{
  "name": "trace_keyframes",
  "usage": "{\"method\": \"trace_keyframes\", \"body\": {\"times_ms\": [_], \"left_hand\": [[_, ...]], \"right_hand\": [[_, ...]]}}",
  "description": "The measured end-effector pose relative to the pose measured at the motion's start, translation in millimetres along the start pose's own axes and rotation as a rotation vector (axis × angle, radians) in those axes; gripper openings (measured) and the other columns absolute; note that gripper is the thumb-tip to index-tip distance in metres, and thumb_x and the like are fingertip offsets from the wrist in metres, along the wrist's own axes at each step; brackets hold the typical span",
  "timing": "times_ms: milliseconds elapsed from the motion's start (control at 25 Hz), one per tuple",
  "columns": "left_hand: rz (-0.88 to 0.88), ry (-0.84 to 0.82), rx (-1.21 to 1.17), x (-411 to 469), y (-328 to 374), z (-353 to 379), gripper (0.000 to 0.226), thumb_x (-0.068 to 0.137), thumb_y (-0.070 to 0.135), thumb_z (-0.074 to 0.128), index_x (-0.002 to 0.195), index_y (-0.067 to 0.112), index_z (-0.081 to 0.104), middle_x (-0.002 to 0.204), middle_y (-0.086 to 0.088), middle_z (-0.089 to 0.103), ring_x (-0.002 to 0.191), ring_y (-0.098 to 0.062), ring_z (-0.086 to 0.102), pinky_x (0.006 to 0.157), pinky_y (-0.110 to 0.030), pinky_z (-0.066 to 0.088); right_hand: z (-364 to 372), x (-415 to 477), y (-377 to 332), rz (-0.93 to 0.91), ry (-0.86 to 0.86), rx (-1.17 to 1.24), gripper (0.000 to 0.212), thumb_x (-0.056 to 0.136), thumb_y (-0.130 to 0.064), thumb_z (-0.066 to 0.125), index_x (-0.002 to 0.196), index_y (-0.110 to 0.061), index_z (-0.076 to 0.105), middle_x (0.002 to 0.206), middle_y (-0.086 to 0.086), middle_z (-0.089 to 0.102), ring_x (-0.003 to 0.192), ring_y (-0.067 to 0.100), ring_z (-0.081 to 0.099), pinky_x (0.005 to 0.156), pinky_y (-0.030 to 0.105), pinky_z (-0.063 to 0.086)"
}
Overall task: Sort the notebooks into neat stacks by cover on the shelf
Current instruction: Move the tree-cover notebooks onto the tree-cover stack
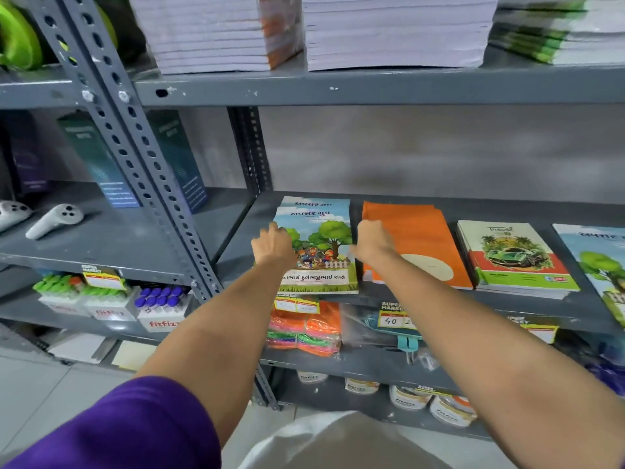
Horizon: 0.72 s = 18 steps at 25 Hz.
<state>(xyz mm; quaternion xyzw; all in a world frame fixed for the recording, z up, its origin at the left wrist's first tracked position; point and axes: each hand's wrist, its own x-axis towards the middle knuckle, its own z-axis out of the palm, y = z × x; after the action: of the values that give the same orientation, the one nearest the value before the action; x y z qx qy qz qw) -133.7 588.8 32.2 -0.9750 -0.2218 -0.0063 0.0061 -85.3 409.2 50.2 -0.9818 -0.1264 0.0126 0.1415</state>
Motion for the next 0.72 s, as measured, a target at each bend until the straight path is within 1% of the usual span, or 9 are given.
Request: {"method": "trace_keyframes", "body": {"times_ms": [80,120,200,320,400,520,640,720], "left_hand": [[0.048,0.016,-0.056,-0.2,23.1,-12.2,0.045,0.085,0.023,0.065,0.126,0.009,0.053,0.130,-0.009,0.047,0.118,-0.028,0.049,0.086,-0.039,0.047],[0.067,0.014,-0.090,-2.1,36.8,-17.9,0.044,0.085,0.020,0.063,0.127,0.009,0.052,0.130,-0.009,0.048,0.119,-0.028,0.049,0.086,-0.039,0.048],[0.126,0.006,-0.153,-9.0,70.8,-26.6,0.043,0.086,0.016,0.059,0.127,0.010,0.052,0.130,-0.009,0.049,0.119,-0.028,0.051,0.085,-0.040,0.050],[0.195,0.009,-0.256,-25.3,121.5,-32.5,0.038,0.085,0.016,0.057,0.122,0.010,0.055,0.125,-0.010,0.054,0.115,-0.029,0.054,0.085,-0.042,0.052],[0.248,0.007,-0.295,-38.4,160.2,-35.9,0.034,0.086,0.017,0.055,0.119,0.008,0.057,0.122,-0.011,0.057,0.113,-0.030,0.057,0.084,-0.041,0.052],[0.332,0.000,-0.345,-60.1,226.6,-35.6,0.033,0.087,0.021,0.053,0.117,0.009,0.060,0.123,-0.013,0.059,0.117,-0.032,0.056,0.088,-0.042,0.050],[0.445,0.016,-0.348,-82.3,302.4,-37.7,0.034,0.088,0.026,0.054,0.117,0.010,0.060,0.123,-0.012,0.060,0.118,-0.031,0.055,0.088,-0.040,0.050],[0.504,0.020,-0.337,-97.0,348.8,-41.3,0.035,0.089,0.027,0.054,0.119,0.009,0.059,0.123,-0.012,0.058,0.118,-0.030,0.055,0.088,-0.040,0.051]], "right_hand": [[-18.4,3.6,25.5,0.074,0.048,0.044,0.027,0.085,-0.021,0.071,0.102,-0.001,0.065,0.105,0.015,0.067,0.092,0.031,0.066,0.063,0.028,0.045],[-25.7,5.4,40.3,0.113,0.065,0.054,0.027,0.086,-0.022,0.071,0.102,-0.001,0.065,0.107,0.016,0.068,0.096,0.032,0.066,0.063,0.028,0.045],[-39.3,2.2,75.5,0.194,0.092,0.061,0.027,0.085,-0.022,0.070,0.101,-0.001,0.065,0.109,0.018,0.068,0.099,0.034,0.067,0.066,0.030,0.046],[-54.5,-11.1,129.8,0.296,0.138,0.059,0.026,0.084,-0.018,0.068,0.105,-0.003,0.065,0.111,0.018,0.067,0.103,0.035,0.066,0.075,0.034,0.051],[-64.3,-22.9,169.4,0.358,0.143,0.032,0.025,0.084,-0.018,0.068,0.105,-0.005,0.066,0.112,0.016,0.067,0.105,0.035,0.065,0.076,0.034,0.052],[-79.2,-40.4,232.2,0.444,0.137,0.005,0.030,0.081,-0.019,0.068,0.109,-0.007,0.066,0.115,0.014,0.067,0.107,0.033,0.064,0.078,0.035,0.053],[-100.9,-55.8,298.9,0.508,0.150,-0.043,0.029,0.083,-0.023,0.067,0.108,-0.008,0.066,0.115,0.014,0.067,0.106,0.034,0.064,0.077,0.035,0.052],[-111.1,-62.0,338.9,0.561,0.151,-0.060,0.032,0.083,-0.023,0.066,0.111,-0.008,0.064,0.119,0.013,0.065,0.110,0.033,0.062,0.081,0.036,0.052]]}}
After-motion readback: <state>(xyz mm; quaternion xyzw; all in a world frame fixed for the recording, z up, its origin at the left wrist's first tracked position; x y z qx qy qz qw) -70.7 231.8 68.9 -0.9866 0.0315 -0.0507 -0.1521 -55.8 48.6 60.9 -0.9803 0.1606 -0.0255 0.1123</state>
